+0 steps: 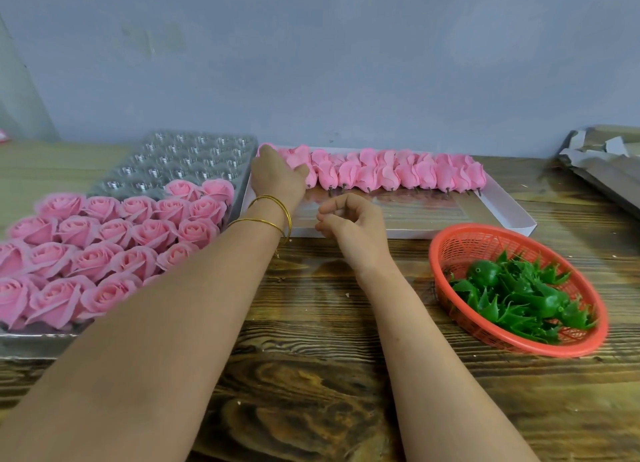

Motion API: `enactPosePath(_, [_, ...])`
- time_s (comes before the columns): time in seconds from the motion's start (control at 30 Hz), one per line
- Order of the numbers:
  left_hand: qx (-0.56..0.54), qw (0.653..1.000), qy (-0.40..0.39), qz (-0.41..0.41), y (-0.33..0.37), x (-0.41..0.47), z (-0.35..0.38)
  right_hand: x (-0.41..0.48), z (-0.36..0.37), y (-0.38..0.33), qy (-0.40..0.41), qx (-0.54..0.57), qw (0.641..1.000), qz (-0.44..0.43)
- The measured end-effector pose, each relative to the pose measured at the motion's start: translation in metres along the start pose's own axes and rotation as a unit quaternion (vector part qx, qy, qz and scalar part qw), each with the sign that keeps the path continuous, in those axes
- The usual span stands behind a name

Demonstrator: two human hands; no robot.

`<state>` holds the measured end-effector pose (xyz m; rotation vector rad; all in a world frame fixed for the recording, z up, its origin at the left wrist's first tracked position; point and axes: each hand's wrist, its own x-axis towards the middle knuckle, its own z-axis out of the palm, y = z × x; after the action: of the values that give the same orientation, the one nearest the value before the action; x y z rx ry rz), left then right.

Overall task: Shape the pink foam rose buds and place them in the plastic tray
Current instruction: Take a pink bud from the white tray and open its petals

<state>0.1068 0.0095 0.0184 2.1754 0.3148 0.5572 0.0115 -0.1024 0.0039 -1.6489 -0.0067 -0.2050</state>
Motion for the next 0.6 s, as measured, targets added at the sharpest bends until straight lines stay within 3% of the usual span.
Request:
enactPosePath(0.1, [-0.08, 0.995, 0.049, 0.026, 0.012, -0.012, -0.006, 0.002, 0.0, 0.002, 0.014, 0.005, 1.0, 0.0])
enactPosePath(0.27, [-0.174, 0.982, 0.051, 0.048, 0.023, -0.052, -0.014, 0.003, -0.002, 0.002, 0.037, 0.063, 0.997, -0.002])
enactPosePath(0.43, [-0.192, 0.979, 0.044, 0.042, 0.018, -0.085, -0.016, 0.003, -0.004, -0.002, 0.026, 0.151, 0.988, 0.009])
enactPosePath(0.6, [-0.191, 0.979, 0.038, 0.064, 0.005, -0.1, -0.016, 0.001, -0.004, -0.001, 0.006, 0.153, 0.988, 0.003])
